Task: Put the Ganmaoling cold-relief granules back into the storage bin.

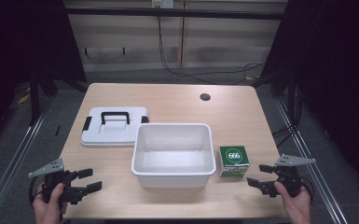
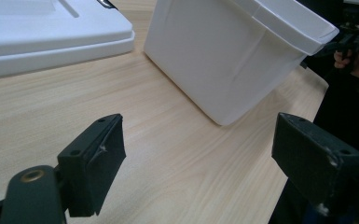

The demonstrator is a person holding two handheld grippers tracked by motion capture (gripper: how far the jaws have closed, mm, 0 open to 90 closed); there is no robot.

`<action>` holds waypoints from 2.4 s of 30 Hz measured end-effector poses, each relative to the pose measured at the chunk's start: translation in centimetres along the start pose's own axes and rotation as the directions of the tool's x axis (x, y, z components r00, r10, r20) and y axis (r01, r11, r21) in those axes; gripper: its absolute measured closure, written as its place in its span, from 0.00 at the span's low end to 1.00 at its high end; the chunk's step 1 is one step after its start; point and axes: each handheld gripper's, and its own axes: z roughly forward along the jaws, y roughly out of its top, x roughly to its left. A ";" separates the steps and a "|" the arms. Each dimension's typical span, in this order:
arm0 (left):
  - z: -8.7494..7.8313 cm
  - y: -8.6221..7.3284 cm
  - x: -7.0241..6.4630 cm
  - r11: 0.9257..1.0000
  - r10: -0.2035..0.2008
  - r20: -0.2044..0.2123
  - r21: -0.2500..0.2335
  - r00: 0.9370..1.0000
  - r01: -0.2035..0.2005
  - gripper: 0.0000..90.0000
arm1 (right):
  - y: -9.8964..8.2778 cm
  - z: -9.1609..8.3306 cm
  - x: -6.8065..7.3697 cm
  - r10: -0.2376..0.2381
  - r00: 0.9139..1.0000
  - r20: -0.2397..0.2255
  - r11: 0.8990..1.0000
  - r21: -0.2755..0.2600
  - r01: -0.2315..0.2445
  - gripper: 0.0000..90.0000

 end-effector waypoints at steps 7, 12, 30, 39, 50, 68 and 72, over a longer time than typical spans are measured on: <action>0.0 0.0 -0.1 1.000 0.012 -0.003 0.009 1.000 -0.012 0.20 | 0.7 -0.6 0.5 -0.053 0.998 -0.025 0.997 -0.055 0.052 0.15; 0.1 0.0 -0.1 1.000 0.007 -0.005 0.008 1.000 -0.007 0.20 | 1.1 -0.7 0.5 -0.063 0.996 -0.070 0.996 -0.064 0.059 0.15; 0.1 0.0 -0.1 1.000 0.007 0.004 0.004 1.000 -0.007 0.19 | 4.3 -0.5 1.7 -0.139 0.983 -0.123 0.990 -0.028 0.137 0.15; 0.1 0.0 -0.1 1.000 0.006 0.010 -0.002 1.000 -0.006 0.19 | 6.6 -0.6 2.6 -0.245 0.964 -0.098 0.969 -0.002 0.246 0.14; 0.2 0.1 -0.1 1.000 0.004 0.015 -0.005 1.000 -0.004 0.19 | 8.3 0.3 3.1 -0.336 0.933 -0.127 0.934 0.085 0.348 0.14; 0.6 0.4 0.1 1.000 0.010 0.027 0.000 1.000 -0.010 0.19 | 11.7 3.0 2.2 -0.433 0.877 -0.208 0.838 0.267 0.477 0.10; 0.6 0.4 0.1 1.000 0.006 0.027 0.006 1.000 -0.007 0.19 | 12.0 3.4 1.9 -0.433 0.869 -0.240 0.823 0.287 0.490 0.10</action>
